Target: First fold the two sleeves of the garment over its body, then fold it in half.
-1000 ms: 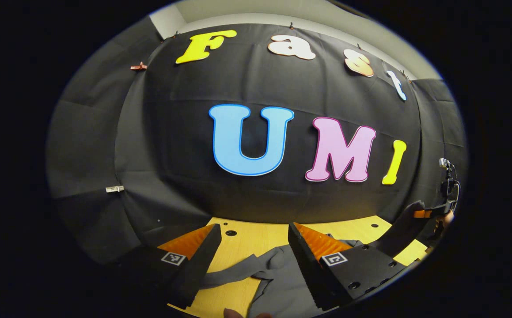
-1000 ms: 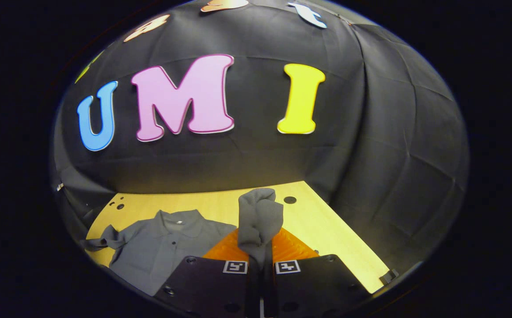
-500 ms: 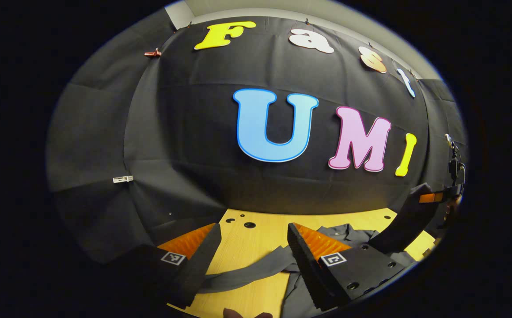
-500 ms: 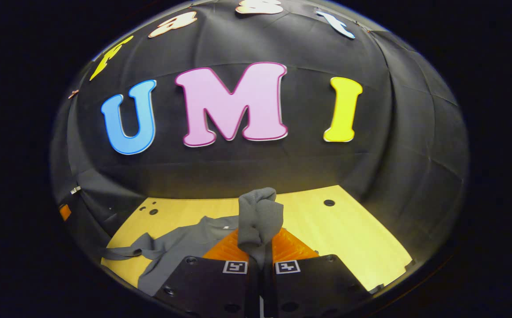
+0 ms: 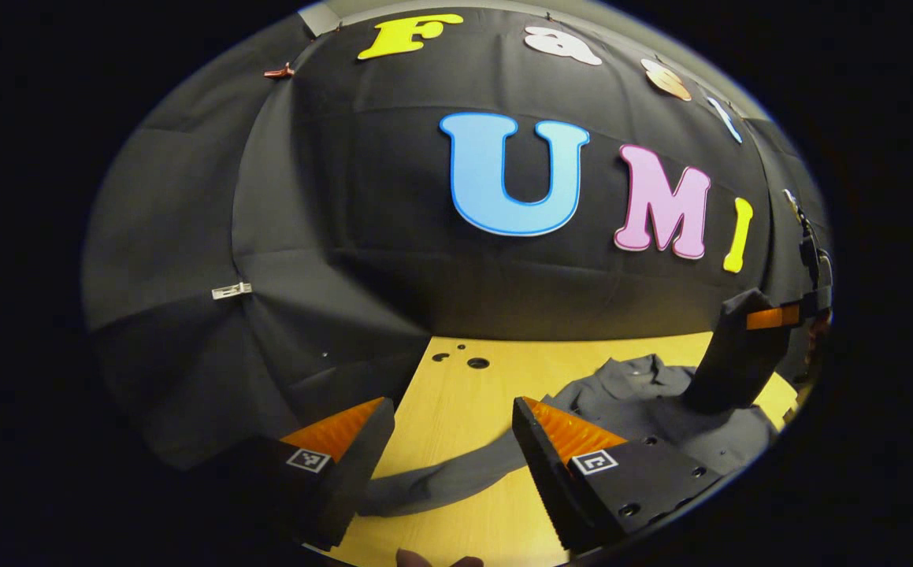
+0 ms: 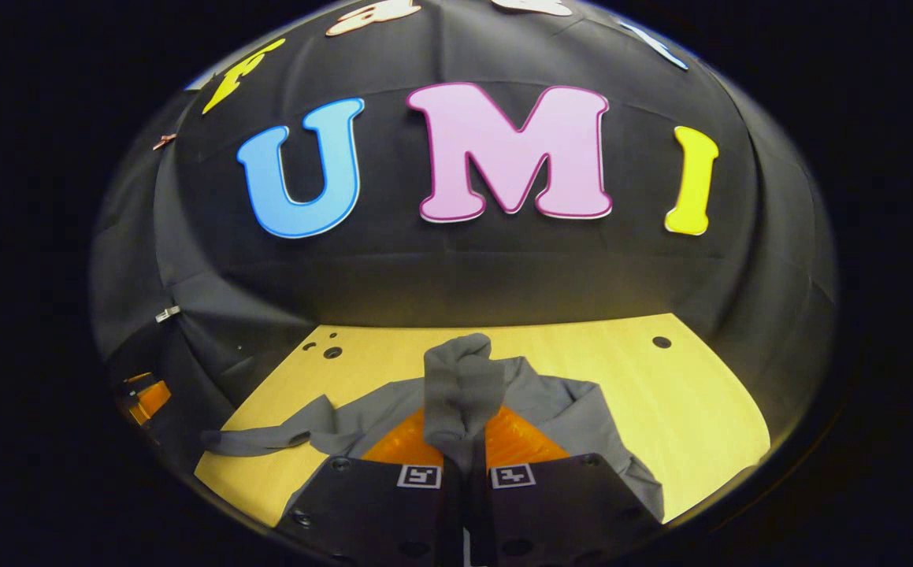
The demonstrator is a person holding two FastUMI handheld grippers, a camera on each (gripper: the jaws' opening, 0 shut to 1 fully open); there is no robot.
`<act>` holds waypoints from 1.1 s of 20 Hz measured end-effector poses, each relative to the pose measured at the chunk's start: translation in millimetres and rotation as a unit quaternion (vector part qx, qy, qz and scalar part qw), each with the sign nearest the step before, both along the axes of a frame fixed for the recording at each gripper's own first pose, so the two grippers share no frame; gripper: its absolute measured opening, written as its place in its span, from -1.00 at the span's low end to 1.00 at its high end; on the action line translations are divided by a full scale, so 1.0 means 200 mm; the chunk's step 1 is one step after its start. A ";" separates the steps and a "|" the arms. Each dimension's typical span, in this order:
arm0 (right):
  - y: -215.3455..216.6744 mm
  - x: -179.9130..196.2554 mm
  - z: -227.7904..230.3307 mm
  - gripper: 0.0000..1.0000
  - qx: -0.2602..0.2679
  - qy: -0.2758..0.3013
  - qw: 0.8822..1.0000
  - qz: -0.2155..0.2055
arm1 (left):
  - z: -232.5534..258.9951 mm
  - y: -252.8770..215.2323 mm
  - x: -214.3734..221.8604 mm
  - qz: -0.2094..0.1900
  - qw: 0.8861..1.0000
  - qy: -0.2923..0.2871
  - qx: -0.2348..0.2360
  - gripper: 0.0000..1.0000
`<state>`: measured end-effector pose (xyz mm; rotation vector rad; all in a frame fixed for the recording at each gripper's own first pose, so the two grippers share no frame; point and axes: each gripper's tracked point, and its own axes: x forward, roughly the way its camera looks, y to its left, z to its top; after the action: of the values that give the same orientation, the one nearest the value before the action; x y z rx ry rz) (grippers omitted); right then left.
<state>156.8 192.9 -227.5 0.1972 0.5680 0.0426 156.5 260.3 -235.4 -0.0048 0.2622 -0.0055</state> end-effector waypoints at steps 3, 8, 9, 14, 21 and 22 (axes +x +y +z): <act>0.14 0.00 -0.09 -0.83 0.004 0.018 1.000 0.015 | -0.12 0.06 0.01 0.001 1.000 0.018 0.007 0.90; 0.34 -0.01 -0.28 -0.84 0.013 0.054 0.998 0.042 | -0.35 0.15 0.05 0.013 0.998 0.059 0.010 0.91; 0.38 -0.03 -0.32 -0.84 0.014 0.064 0.997 0.048 | -0.42 0.16 0.04 0.015 0.997 0.071 0.010 0.91; 0.53 -0.08 -0.54 -0.84 0.033 0.113 0.991 0.057 | -0.68 0.21 0.05 0.029 0.991 0.134 0.007 0.82; 0.68 -0.16 -0.74 -0.80 0.028 0.160 0.983 0.082 | -0.93 0.22 0.06 0.015 0.980 0.193 0.046 0.91; 0.69 -0.18 -0.76 -0.80 0.026 0.165 0.982 0.086 | -0.95 0.22 0.07 0.016 0.979 0.200 0.047 0.93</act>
<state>121.8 331.4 -378.9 0.2075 0.9142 0.1962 169.9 303.8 -425.5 0.0854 0.6643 0.0402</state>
